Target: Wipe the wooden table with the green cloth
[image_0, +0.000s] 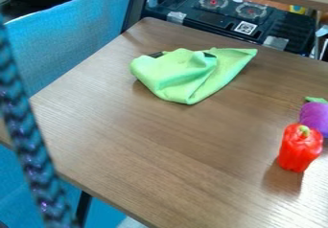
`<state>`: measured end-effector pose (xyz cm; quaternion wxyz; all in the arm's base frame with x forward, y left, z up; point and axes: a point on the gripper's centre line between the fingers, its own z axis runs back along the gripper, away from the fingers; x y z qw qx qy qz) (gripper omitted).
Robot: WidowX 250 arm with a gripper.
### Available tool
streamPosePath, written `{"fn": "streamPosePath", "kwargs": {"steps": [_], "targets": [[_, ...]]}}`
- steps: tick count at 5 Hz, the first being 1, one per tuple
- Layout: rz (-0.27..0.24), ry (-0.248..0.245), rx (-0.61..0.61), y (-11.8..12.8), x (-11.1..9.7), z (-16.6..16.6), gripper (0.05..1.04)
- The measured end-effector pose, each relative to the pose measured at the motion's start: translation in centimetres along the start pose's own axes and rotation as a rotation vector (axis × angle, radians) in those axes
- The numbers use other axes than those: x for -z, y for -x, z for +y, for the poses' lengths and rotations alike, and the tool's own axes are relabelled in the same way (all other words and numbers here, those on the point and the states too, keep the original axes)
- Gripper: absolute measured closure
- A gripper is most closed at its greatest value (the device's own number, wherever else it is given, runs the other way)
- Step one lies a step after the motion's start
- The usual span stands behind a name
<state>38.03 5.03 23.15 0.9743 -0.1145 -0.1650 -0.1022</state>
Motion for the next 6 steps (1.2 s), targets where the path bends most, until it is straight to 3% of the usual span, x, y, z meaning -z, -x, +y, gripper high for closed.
{"fn": "streamPosePath", "kwargs": {"steps": [1, 3, 4, 6], "targets": [[0.034, 0.014, -0.011, 0.3, 1.3, 0.3, 0.082], [0.039, 0.013, -0.018, 0.4, 1.7, 0.5, 0.082], [0.037, -0.056, -0.034, 1.1, 5.0, 1.3, 0.082], [0.027, -0.136, -0.025, 2.1, 8.0, 2.7, 0.082]]}}
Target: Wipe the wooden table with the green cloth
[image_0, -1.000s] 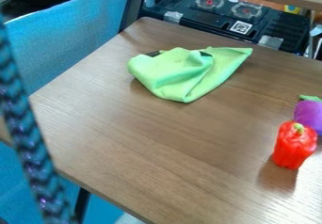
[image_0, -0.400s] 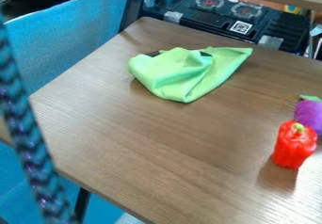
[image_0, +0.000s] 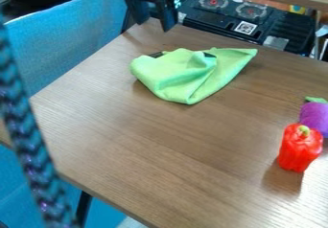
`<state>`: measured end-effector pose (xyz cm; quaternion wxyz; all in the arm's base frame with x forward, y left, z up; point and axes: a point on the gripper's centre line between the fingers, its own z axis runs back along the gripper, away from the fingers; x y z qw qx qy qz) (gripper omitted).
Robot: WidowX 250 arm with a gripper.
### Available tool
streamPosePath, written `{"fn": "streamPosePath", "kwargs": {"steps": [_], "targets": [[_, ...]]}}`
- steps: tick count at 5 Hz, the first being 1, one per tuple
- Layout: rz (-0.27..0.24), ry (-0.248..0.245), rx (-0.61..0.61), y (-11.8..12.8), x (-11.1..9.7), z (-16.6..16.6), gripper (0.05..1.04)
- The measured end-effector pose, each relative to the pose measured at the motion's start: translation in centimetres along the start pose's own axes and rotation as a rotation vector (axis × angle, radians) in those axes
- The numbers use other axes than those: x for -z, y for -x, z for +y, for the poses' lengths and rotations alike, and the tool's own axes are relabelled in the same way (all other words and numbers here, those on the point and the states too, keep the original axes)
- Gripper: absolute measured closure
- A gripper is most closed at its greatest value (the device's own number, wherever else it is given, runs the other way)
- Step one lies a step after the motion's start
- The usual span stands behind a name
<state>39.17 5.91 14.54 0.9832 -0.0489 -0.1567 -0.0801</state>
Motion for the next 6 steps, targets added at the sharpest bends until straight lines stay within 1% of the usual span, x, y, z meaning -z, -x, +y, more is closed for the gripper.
{"fn": "streamPosePath", "kwargs": {"steps": [1, 2, 3, 4, 5, 6], "targets": [[0.014, -0.037, -0.007, 0.2, 2.7, 1.0, 0.082], [0.045, -0.072, -0.022, 0.2, 5.5, 2.2, 0.082], [0.061, -0.089, -0.038, -0.5, 7.3, 2.9, 0.082], [0.067, -0.095, -0.047, -1.8, 8.7, 2.6, 0.082], [0.083, -0.097, -0.066, -2.6, 10.0, 2.6, 0.082], [0.091, -0.099, -0.087, -3.0, 10.8, 2.6, 0.082]]}}
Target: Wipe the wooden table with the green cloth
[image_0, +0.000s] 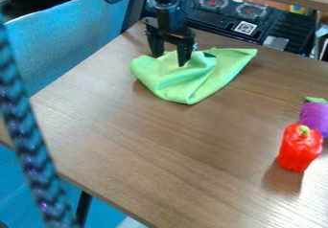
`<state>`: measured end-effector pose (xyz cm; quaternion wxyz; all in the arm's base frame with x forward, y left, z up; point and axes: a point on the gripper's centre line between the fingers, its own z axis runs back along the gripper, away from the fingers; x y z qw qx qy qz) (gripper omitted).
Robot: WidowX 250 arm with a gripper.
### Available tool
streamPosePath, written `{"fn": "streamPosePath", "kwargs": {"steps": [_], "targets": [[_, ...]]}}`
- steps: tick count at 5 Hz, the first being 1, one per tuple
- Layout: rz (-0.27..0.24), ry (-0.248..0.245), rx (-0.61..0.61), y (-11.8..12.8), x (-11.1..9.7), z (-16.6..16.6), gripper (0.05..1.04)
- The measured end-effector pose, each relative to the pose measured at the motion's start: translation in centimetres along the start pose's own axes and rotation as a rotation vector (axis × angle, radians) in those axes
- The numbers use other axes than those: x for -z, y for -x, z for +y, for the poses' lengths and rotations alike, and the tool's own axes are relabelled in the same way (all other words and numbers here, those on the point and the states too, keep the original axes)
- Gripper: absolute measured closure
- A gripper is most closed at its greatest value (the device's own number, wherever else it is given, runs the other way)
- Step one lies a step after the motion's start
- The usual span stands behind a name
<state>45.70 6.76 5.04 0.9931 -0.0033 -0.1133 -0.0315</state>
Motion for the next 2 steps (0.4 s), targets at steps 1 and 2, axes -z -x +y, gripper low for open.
{"fn": "streamPosePath", "kwargs": {"steps": [1, 2], "targets": [[0.037, 0.000, -0.003, 0.5, 1.5, -0.6, 0.082], [0.056, -0.016, -0.009, 1.6, 2.7, -0.4, 0.082]]}}
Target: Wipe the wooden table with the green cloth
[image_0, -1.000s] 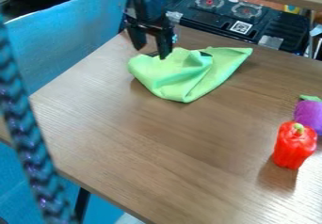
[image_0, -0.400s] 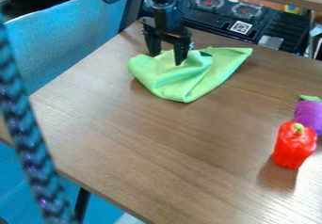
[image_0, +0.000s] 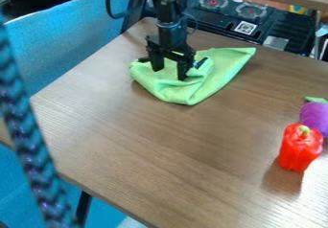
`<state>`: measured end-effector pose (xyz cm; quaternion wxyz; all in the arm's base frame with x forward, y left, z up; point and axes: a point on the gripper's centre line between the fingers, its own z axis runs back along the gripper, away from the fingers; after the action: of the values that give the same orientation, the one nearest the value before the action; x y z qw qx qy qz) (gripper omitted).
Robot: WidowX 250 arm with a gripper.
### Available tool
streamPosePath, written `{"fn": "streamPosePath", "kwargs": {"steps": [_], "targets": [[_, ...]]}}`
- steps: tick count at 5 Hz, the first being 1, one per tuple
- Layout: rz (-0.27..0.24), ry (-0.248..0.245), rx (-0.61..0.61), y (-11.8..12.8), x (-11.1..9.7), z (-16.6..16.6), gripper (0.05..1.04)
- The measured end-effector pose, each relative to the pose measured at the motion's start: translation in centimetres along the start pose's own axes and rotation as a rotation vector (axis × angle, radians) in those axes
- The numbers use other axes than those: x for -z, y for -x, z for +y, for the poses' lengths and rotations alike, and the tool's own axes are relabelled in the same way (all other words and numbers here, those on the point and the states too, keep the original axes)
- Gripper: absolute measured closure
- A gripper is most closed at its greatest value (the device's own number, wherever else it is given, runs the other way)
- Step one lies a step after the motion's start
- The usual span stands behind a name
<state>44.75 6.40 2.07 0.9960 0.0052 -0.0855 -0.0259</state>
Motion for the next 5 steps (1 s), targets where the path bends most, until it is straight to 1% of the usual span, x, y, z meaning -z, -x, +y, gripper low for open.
{"fn": "streamPosePath", "kwargs": {"steps": [1, 2, 4, 5], "targets": [[0.016, -0.010, 0.023, 1.9, 0.3, -0.1, 0.082], [0.026, -0.017, 0.053, 4.6, 0.1, -0.1, 0.082], [0.044, -0.033, 0.131, 11.1, -0.9, 0.3, 0.082], [0.057, -0.040, 0.154, 13.6, -1.4, 0.7, 0.082]]}}
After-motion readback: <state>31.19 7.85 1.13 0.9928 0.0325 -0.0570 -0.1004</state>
